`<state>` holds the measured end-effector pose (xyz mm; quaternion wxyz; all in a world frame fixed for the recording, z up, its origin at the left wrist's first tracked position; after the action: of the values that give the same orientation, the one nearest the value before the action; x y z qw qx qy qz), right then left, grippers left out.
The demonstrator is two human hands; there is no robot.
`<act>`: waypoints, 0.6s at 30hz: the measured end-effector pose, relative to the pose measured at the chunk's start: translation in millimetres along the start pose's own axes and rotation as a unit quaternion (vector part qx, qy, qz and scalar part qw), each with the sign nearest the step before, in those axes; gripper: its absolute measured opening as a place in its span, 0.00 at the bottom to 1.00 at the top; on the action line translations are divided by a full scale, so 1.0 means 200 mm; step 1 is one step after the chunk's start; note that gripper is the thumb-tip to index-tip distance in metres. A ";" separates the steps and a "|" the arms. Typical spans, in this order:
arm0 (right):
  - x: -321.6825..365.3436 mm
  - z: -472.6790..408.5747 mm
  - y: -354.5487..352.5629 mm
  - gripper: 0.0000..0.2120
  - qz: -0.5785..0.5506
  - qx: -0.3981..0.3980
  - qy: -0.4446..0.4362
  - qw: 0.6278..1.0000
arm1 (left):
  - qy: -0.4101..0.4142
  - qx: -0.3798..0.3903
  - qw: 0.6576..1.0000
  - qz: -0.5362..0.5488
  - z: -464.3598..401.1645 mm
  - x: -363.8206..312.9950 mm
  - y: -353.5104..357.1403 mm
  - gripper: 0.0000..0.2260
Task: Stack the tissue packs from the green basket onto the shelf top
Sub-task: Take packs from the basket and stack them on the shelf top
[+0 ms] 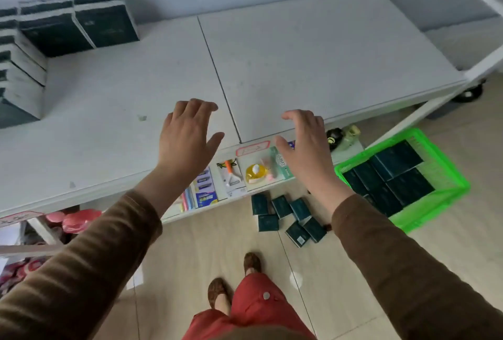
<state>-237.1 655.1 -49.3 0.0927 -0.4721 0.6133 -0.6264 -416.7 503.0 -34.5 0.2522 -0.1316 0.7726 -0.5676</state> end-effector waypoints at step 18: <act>-1.95 0.74 -0.72 0.20 0.022 0.096 0.126 0.987 | 0.080 0.180 0.978 0.072 0.11 -2.02 1.03 0.22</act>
<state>142.9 857.8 -142.3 0.0733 -0.3646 0.5670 -0.7350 -48.8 749.5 -137.0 0.2495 0.0181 0.6830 -0.6863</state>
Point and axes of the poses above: each hand's wrist, its own z-axis away from the middle knuckle, its own y-axis out of the palm, x = y × z, the point moved 2 cm from there along -z, towards the middle knuckle, and after that the axes turned 1 degree about z, right-handed, at the moved point
